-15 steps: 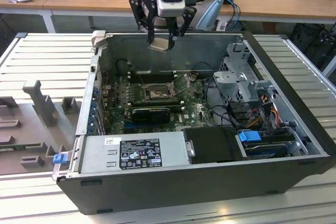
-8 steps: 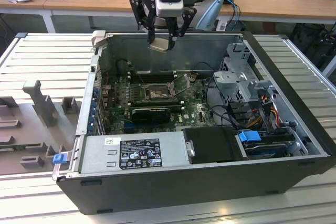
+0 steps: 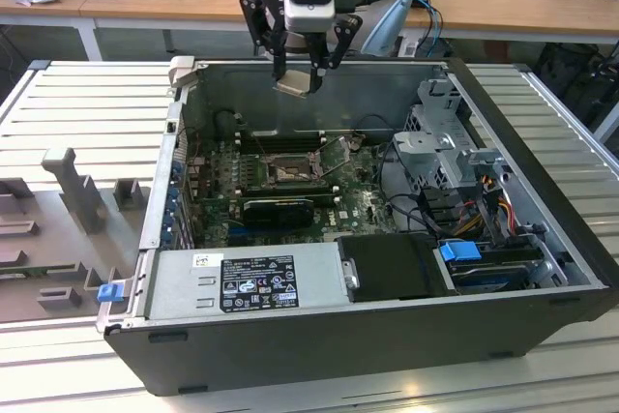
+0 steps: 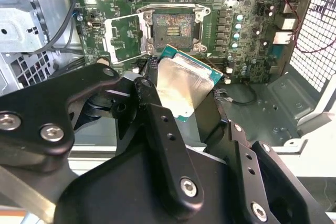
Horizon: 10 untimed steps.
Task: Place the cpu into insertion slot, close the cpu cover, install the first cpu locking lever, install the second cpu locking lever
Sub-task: 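Place the cpu into insertion slot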
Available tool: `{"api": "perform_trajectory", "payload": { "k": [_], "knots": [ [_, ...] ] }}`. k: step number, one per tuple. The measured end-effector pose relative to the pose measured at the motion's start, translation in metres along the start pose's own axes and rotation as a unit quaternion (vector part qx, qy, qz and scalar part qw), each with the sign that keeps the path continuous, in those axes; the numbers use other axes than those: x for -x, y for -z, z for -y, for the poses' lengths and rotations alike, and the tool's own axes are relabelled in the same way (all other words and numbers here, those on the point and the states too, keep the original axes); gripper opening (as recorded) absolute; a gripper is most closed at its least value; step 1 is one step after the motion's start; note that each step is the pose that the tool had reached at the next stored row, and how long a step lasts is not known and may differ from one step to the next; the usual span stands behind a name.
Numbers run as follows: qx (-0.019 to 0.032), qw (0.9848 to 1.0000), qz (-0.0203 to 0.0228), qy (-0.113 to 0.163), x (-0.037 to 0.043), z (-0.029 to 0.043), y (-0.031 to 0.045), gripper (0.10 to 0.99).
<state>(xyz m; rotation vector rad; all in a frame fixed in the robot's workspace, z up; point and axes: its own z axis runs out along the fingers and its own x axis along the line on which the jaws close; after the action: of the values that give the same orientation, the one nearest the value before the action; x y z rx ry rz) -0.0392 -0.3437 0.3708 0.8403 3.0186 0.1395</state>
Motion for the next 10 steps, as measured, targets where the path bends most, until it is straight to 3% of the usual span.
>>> {"api": "perform_trajectory", "payload": {
  "k": [10],
  "knots": [
    [0.0005,0.9995,0.0027,-0.030,0.0000,0.0001,-0.0009,0.529]
  ]
}}
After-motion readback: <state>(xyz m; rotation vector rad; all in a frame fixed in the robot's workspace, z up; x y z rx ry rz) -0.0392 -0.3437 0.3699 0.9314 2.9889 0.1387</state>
